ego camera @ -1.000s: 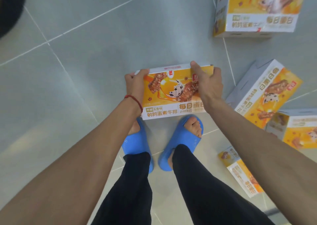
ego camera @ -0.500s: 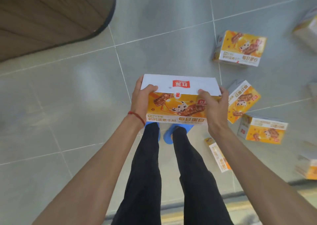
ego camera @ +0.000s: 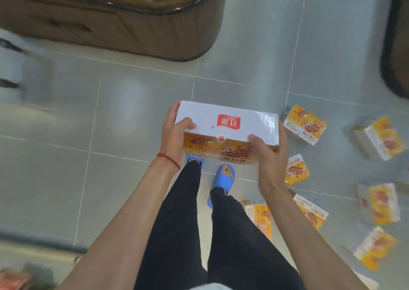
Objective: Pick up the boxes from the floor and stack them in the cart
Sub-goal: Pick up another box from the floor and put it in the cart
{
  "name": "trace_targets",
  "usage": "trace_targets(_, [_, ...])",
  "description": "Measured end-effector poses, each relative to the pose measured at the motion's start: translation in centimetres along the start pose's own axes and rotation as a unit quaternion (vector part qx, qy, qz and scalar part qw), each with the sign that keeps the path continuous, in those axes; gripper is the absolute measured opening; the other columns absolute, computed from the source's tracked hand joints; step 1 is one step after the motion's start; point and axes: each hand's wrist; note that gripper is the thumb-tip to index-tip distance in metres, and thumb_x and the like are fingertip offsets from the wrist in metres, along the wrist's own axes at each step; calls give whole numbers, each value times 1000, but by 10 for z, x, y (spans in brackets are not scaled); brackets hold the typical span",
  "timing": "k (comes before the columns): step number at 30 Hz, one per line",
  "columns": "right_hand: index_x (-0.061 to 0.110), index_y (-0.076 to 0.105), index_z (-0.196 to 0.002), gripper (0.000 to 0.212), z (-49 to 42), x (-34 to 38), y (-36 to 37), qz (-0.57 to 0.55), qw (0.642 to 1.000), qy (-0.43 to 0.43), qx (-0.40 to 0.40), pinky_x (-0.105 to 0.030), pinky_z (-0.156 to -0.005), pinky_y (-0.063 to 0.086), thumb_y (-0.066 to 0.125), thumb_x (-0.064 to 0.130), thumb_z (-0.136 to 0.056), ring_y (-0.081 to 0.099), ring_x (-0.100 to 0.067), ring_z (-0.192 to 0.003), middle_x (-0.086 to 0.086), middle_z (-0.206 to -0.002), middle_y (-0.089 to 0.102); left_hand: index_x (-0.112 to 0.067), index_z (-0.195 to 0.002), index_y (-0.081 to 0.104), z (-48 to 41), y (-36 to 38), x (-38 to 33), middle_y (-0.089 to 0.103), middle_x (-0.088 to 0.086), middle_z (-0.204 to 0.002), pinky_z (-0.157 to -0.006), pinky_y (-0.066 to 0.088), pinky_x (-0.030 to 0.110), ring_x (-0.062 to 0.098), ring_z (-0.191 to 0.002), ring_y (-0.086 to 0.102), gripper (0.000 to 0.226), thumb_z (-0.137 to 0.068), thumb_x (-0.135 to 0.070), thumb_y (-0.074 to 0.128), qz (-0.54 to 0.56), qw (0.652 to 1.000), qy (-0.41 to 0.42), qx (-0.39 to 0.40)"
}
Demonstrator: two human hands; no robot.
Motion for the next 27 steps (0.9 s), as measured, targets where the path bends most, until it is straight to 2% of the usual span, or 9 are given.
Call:
trace_targets(5, [26,48,-146,71,43,34,22,61,993,-61,77,-27,-83,57,79,20,-81,63,-13,-118,5,-136,61,-24,-129,55,62,-49,-20,68,-6,-107,-72,52,35,14,-94,66,64,-67,-12,59,42,996,48,-61])
trace_targets(7, [25,48,-143,69,59,46,34,77,987,-82,111,-24,-84,57,80,17,-82,62,-11,-118,6,-135,62,-26,-132,54,83,-70,-25,68,-7,-110,-76,54,33,15,-100,66,66,-68,-14,65,61,992,68,-88])
trace_targets(10, [26,48,-141,63,84,62,61,105,975,-102,165,-17,-77,55,79,13,-87,62,-5,-111,11,-130,62,-30,-136,52,109,-106,-33,67,-8,-118,-76,54,25,14,-107,65,71,-69,-20,74,76,985,96,-118])
trace_targets(12, [27,47,-142,68,98,70,85,121,966,-112,198,-18,-78,56,80,22,-82,61,-5,-113,13,-130,61,-32,-140,50,121,-133,-37,66,-14,-119,-76,54,19,7,-107,65,75,-70,-23,77,81,982,114,-130])
trace_targets(17, [33,46,-144,75,137,79,162,159,948,-121,248,-33,-90,59,78,34,-76,62,-14,-121,11,-135,62,-36,-138,49,138,-215,-55,66,-22,-117,-85,55,23,7,-112,63,77,-69,-23,80,118,970,139,-161])
trace_targets(21, [32,46,-145,75,175,74,237,186,933,-120,285,-25,-84,62,75,43,-77,64,-14,-118,9,-135,63,-33,-143,47,143,-295,-67,64,-10,-130,-94,55,32,15,-120,62,81,-70,-24,82,129,960,156,-191])
trace_targets(24, [32,48,-144,71,203,67,294,180,924,-131,312,-15,-76,57,76,38,-79,64,-11,-117,10,-132,64,-28,-144,45,145,-355,-77,62,-1,-131,-87,58,33,22,-120,62,80,-73,-24,82,127,957,170,-196])
trace_targets(27, [31,50,-143,67,228,64,349,172,916,-132,338,-16,-74,57,78,28,-83,65,-9,-116,12,-129,66,-25,-143,45,146,-411,-92,63,0,-130,-82,59,30,23,-118,63,78,-73,-23,81,133,949,185,-217])
Point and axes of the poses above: each hand's wrist, its own z-axis away from the middle knuckle, its own y-axis out of the palm, x = y × z
